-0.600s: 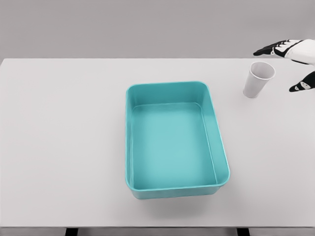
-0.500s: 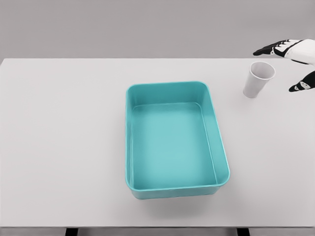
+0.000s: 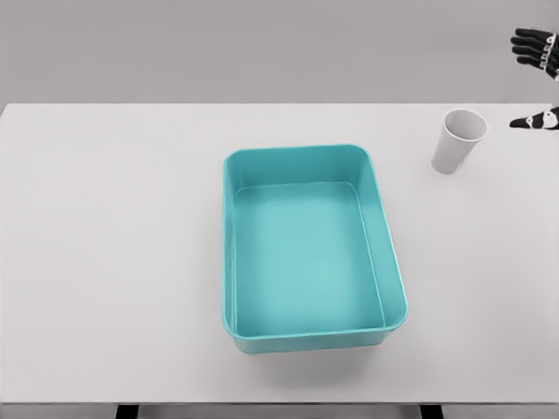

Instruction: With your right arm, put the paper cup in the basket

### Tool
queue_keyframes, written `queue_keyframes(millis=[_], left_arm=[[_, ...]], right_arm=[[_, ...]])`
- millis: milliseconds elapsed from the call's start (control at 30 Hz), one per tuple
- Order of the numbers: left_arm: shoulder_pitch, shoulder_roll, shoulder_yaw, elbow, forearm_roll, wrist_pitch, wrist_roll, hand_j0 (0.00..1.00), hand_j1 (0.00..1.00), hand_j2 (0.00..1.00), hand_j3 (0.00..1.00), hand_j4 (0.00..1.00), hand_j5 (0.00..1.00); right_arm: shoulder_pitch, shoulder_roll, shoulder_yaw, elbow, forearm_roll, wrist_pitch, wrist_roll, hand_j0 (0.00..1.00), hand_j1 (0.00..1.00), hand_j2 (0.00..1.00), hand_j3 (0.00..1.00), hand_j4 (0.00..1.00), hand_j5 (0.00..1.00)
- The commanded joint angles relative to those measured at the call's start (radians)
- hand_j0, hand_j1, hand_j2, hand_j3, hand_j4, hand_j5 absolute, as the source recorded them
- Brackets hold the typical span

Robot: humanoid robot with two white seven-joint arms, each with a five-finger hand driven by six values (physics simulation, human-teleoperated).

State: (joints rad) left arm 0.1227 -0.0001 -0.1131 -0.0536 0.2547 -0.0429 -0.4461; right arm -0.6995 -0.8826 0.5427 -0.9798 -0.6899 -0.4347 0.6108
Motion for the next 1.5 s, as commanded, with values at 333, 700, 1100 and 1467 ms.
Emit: queue_keyframes(millis=[333,700,1100,1467], left_arm=[[0.0,0.0,0.001,0.0,0.0,0.0,0.0,1.0,1.0,1.0,1.0,1.0,1.0],[0.0,0.0,0.0,0.0,0.0,0.0,0.0,1.0,1.0,1.0,1.0,1.0,1.0],[0.0,0.0,0.0,0.0,0.0,0.0,0.0,1.0,1.0,1.0,1.0,1.0,1.0],[0.0,0.0,0.0,0.0,0.0,0.0,0.0,1.0,1.0,1.0,1.0,1.0,1.0]], right_arm=[[0.041,0.103,0.008,0.153,0.047,-0.042,0.0,1.0,1.0,1.0,1.0,1.0,1.0],[0.034,0.146,0.006,0.217,0.09,-0.044,0.0,1.0,1.0,1.0,1.0,1.0,1.0],[0.002,0.189,-0.004,0.337,0.096,-0.044,0.0,1.0,1.0,1.0,1.0,1.0,1.0],[-0.017,0.244,-0.004,0.403,0.127,-0.042,0.0,1.0,1.0,1.0,1.0,1.0,1.0]])
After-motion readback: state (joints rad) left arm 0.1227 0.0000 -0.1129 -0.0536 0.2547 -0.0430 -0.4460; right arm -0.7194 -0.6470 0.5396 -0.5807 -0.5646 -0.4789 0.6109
